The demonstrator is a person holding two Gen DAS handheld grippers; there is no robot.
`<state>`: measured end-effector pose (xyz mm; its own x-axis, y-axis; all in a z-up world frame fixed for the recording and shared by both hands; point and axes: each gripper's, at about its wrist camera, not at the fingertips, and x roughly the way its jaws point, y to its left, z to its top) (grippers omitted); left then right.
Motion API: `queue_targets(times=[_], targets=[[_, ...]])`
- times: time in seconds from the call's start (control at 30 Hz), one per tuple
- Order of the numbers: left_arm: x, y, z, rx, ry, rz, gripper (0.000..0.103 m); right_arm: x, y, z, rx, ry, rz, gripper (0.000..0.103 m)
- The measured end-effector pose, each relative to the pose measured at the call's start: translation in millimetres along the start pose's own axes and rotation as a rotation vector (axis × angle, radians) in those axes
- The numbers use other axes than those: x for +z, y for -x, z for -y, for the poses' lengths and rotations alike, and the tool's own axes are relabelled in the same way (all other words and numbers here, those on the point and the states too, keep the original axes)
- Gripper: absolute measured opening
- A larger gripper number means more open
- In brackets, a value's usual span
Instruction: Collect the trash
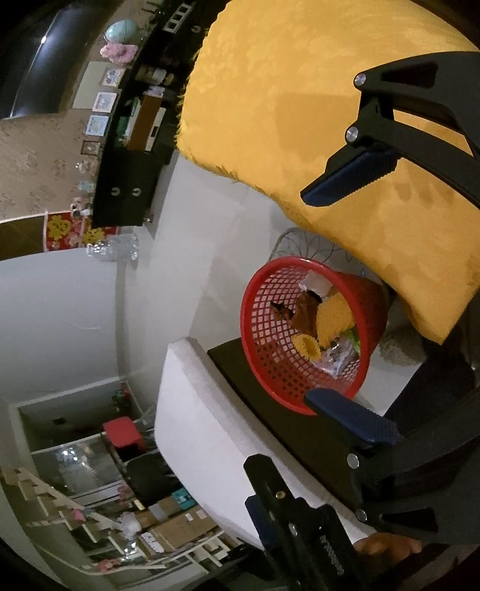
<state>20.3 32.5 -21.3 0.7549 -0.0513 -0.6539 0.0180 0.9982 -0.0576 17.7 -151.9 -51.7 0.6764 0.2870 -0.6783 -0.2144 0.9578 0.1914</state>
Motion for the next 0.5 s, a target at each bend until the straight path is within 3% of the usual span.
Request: queue_targets(times=[0.5], targets=[[-17, 32, 1, 0.016, -0.031, 0.055, 0.082, -23, 46, -10, -0.001, -0.034, 0.094, 0.096]])
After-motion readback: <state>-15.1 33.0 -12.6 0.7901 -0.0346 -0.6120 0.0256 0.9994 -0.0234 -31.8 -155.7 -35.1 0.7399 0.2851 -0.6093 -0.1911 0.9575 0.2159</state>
